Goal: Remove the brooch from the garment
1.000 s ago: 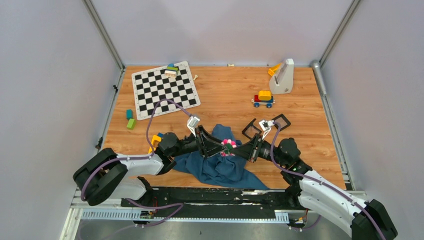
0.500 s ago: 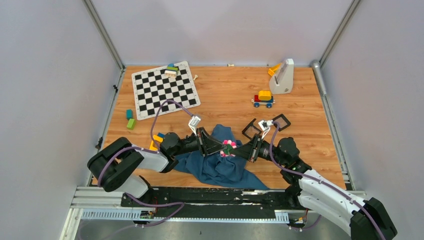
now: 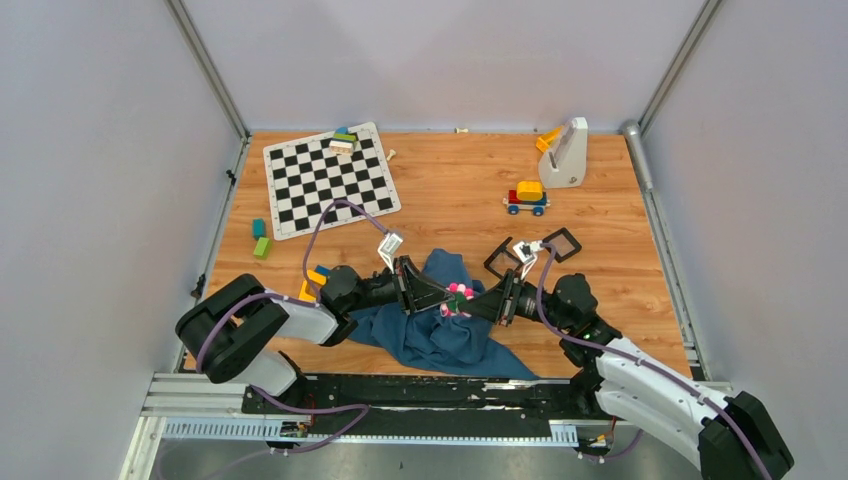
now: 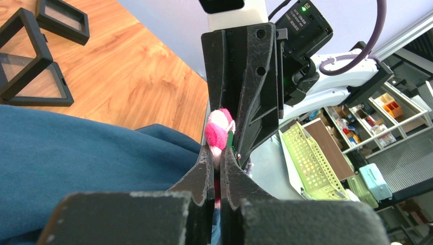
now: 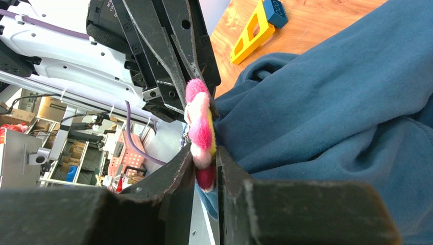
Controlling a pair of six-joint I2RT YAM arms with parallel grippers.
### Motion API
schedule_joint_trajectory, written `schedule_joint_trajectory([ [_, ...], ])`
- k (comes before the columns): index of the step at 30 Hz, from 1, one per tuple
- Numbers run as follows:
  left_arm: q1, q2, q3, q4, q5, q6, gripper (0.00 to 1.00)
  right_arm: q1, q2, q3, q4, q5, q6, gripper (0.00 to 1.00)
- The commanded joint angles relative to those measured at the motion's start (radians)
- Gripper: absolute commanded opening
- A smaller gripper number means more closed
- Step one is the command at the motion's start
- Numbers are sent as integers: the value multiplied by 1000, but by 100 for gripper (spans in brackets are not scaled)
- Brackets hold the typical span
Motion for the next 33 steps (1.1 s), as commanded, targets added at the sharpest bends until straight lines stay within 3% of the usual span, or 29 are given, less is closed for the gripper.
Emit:
schedule_joint_trajectory([
  [1, -26, -32, 20, 28, 40, 3, 0, 9, 25, 45, 66, -29, -3, 20],
  [4, -26, -40, 21, 17, 36, 5, 0, 9, 32, 55, 39, -31, -20, 26],
  [10, -26, -65, 28, -41, 16, 3, 0, 12, 50, 89, -24, -20, -56, 26],
  [17, -26, -103, 22, -80, -13, 5, 0, 14, 61, 97, -34, -10, -55, 13],
  [28, -17, -171, 13, -184, -40, 51, 0, 14, 5, 105, -78, 11, -64, 23],
  [33, -13, -188, 22, -222, -35, 62, 0, 14, 4, 113, -91, 8, -71, 11],
])
